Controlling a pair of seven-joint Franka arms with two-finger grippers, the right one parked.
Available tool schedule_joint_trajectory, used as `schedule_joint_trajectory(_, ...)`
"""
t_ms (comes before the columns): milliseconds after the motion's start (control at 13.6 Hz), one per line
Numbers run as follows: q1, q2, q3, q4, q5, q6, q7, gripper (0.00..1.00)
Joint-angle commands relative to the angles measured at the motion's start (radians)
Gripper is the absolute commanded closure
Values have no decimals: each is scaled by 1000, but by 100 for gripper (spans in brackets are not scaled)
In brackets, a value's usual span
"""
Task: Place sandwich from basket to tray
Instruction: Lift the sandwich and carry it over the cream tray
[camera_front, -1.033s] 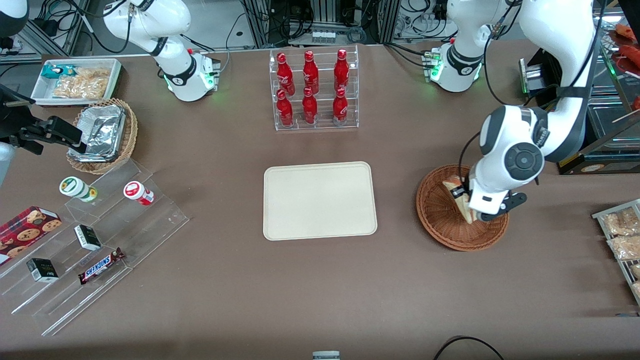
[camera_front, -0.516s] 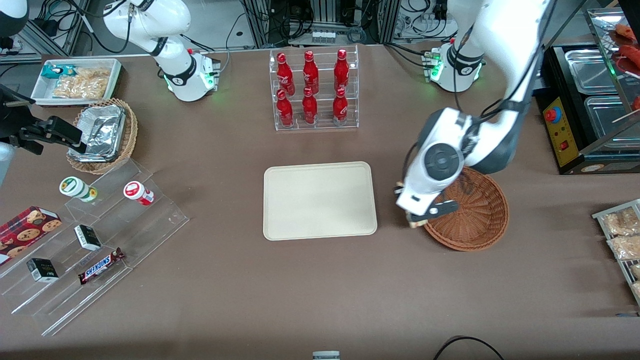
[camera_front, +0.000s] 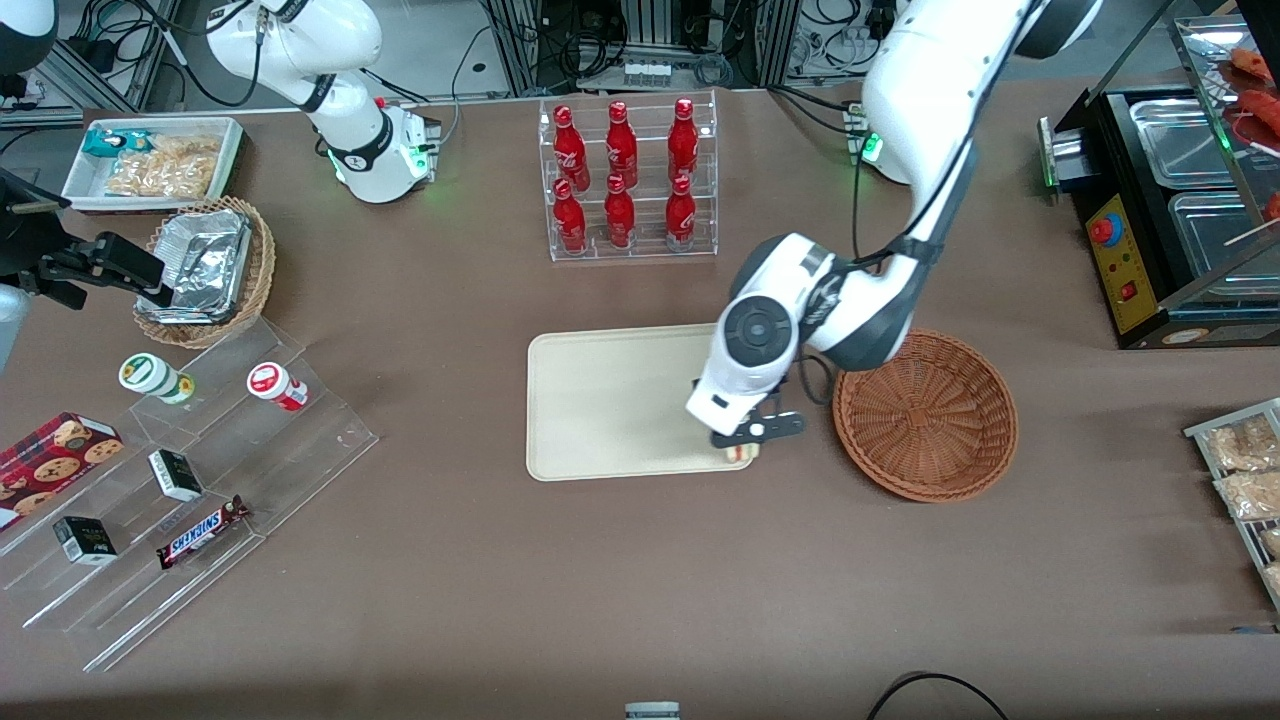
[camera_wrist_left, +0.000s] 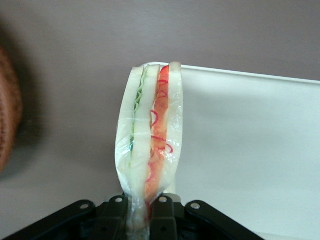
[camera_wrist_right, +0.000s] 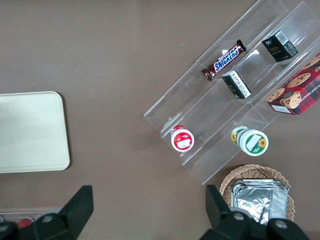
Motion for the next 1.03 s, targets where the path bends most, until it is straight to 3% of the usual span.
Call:
schedule_joint_trajectory(0, -54, 65, 11, 85, -8, -6, -26, 96)
schedule_joint_trajectory(295, -119, 111, 11, 104, -8, 86, -52, 97)
schedule_joint_trajectory(959, -217, 145, 12, 124, 3, 118, -149, 97)
